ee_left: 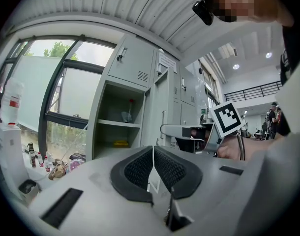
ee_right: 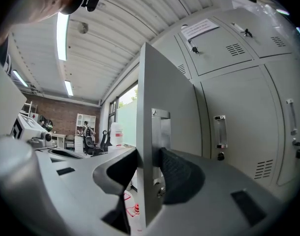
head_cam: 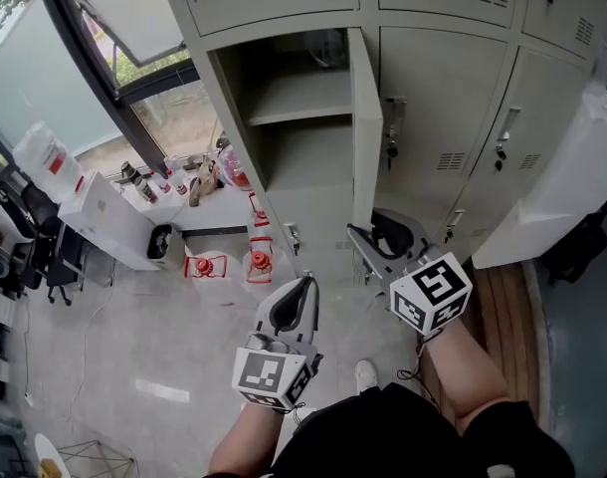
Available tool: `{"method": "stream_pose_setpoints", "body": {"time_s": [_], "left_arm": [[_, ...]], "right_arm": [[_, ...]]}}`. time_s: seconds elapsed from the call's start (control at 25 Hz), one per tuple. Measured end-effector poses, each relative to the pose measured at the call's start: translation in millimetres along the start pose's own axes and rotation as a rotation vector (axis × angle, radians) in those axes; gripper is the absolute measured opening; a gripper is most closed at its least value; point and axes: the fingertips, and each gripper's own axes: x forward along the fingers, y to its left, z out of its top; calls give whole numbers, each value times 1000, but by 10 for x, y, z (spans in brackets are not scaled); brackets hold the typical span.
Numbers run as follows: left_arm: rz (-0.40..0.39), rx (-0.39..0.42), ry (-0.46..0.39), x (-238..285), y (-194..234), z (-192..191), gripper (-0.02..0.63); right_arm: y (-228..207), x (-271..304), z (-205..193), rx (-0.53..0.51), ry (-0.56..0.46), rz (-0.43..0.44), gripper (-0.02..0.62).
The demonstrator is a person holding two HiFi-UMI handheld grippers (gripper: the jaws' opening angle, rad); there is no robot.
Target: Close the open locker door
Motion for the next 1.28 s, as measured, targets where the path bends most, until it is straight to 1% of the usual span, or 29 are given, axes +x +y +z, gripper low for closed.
{"method": "stream_pose_setpoints", "body": {"time_s": [0.2, 0.32, 0.6, 0.88, 1.08, 1.28], "left_arm": [[49, 10, -10, -62, 99, 74, 21], [83, 19, -15, -107, 187, 107, 21], [173, 26, -24, -175, 361, 163, 21], [268, 37, -39, -186, 489, 206, 21], [328, 33, -44, -205, 545, 227, 21], [365, 43, -45, -269, 570, 222, 21]], "right_arm": [[170, 210, 8, -4, 2, 67, 190], [259, 352, 12, -2, 4, 91, 187], [390, 660, 27, -2, -20, 70, 190], [477, 942, 35, -9, -15, 144, 183], [512, 1097, 42, -18, -18, 137, 176], [524, 1243, 37, -24, -13, 129, 173]]}}
